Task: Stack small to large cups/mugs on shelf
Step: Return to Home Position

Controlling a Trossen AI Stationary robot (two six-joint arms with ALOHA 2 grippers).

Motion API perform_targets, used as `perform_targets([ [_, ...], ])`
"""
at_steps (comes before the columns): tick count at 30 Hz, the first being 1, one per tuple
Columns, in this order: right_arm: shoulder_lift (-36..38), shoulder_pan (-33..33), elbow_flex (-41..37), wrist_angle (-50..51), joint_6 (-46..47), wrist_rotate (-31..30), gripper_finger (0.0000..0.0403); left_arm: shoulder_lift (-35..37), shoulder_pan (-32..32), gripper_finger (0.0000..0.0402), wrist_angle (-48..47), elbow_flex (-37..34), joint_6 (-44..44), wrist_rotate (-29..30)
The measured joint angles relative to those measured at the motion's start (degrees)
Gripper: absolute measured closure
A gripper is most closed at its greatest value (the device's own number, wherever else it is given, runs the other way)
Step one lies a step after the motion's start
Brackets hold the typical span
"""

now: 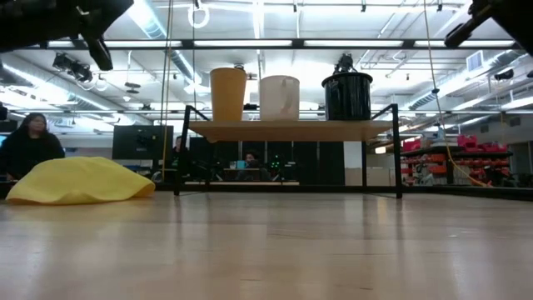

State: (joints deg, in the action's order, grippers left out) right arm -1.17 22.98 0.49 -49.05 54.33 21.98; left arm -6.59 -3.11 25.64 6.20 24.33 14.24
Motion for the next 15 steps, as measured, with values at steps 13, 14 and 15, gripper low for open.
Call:
perform_targets([
  [13, -0.02, -0.01, 0.07, 16.00, -7.34, 5.40, 0.0331, -0.02, 0.00, 0.0371, 1.88, -4.84, -3.45, 0.02],
  [14, -0.02, -0.02, 0.07, 18.57, -8.03, 5.72, 0.0331, -0.02, 0.00, 0.0372, 0.65, -4.82, -3.92, 0.02],
  [15, -0.02, 0.00, 0.07, 21.17, -8.65, 5.75, 0.0331, -0.02, 0.00, 0.0373, -0.53, -4.81, -4.25, 0.02],
])
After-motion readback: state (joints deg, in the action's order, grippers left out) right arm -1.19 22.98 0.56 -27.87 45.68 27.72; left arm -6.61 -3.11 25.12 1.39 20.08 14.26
